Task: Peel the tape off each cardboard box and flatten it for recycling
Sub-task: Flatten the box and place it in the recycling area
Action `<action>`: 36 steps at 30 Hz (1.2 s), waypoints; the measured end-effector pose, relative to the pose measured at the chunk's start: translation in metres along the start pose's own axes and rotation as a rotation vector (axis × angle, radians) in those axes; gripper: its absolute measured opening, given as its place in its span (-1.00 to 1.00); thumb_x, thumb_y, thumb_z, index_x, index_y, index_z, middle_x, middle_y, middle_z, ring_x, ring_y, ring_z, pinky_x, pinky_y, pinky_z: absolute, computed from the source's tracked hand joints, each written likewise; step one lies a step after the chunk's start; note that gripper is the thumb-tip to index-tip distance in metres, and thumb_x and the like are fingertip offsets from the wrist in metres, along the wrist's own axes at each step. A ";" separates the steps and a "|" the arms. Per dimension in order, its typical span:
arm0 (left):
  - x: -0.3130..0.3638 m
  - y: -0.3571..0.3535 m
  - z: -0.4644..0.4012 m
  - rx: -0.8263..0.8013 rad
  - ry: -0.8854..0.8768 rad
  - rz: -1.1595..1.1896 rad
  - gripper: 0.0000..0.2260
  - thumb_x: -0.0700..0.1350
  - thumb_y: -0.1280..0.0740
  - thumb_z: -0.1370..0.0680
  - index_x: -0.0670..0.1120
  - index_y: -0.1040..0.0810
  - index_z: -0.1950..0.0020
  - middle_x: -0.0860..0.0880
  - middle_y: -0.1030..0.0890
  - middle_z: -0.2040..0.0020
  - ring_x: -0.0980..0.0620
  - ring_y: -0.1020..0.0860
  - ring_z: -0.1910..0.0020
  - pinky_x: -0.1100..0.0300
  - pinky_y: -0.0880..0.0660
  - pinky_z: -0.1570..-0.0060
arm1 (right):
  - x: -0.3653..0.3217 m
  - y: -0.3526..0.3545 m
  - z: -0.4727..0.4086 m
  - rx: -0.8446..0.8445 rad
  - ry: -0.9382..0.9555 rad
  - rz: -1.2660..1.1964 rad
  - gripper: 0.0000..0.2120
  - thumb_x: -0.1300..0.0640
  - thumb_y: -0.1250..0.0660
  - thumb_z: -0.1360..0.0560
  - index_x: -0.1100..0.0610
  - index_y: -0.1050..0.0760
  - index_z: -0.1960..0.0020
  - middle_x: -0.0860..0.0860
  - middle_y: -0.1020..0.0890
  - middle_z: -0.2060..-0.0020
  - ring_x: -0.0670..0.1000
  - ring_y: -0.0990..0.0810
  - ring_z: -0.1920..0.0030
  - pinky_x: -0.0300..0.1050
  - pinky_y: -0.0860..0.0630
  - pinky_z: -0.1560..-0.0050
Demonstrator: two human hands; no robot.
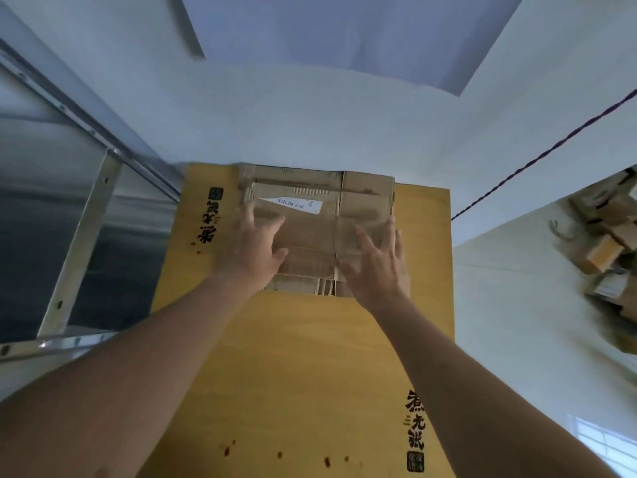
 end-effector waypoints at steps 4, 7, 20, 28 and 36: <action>0.009 -0.014 0.006 -0.085 -0.081 -0.018 -0.52 -0.06 -0.42 -0.61 0.02 -0.45 -0.53 -0.09 -0.32 -0.58 -0.15 -0.29 -0.55 -0.10 -0.47 -0.41 | -0.012 -0.005 -0.001 0.050 0.077 0.097 -0.47 -0.14 -0.32 -0.63 -0.09 -0.28 -0.55 0.11 -0.20 -0.55 0.20 -0.15 -0.55 0.10 -0.33 -0.51; 0.012 -0.014 0.004 -0.122 -0.058 -0.002 -0.48 -0.05 -0.41 -0.62 0.03 -0.40 -0.58 -0.06 -0.29 -0.59 -0.13 -0.32 -0.54 -0.09 -0.50 -0.37 | -0.019 -0.003 -0.004 0.046 0.138 0.139 -0.56 -0.08 -0.32 -0.63 -0.06 -0.37 -0.48 0.08 -0.28 -0.46 0.16 -0.27 -0.45 0.06 -0.45 -0.38; 0.029 0.056 0.055 -0.136 -0.185 -0.034 -0.40 0.04 -0.37 -0.64 0.03 -0.25 -0.64 -0.07 -0.16 -0.67 -0.11 -0.17 -0.64 -0.10 -0.24 -0.53 | -0.064 0.054 0.053 0.018 0.229 0.015 -0.62 0.01 -0.22 -0.69 0.04 -0.44 -0.49 0.04 -0.48 -0.43 0.13 -0.49 -0.38 0.07 -0.49 -0.29; 0.025 0.147 0.150 0.029 -0.315 -0.067 -0.50 0.07 -0.29 -0.67 -0.05 -0.34 -0.58 -0.02 -0.43 -0.54 -0.04 -0.40 -0.51 -0.04 -0.35 -0.51 | -0.127 0.102 0.149 0.080 0.424 0.063 -0.48 -0.18 -0.12 -0.71 0.02 -0.34 -0.58 0.06 -0.36 -0.58 0.08 -0.27 -0.60 0.08 -0.13 -0.60; -0.011 0.235 0.271 0.161 -0.345 -0.126 -0.49 0.14 -0.20 -0.69 -0.06 -0.34 -0.58 -0.05 -0.41 -0.54 -0.10 -0.40 -0.51 -0.18 -0.34 -0.47 | -0.182 0.143 0.277 0.210 0.490 0.082 -0.45 -0.24 -0.10 -0.68 0.00 -0.34 -0.58 0.05 -0.37 -0.58 0.08 -0.29 -0.59 0.06 -0.18 -0.56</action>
Point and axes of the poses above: each hand's wrist, its own z-axis away from the middle knuckle, its own y-axis out of the back of the hand, x = y × z, the point moved 6 cm from there along -z, towards the middle knuckle
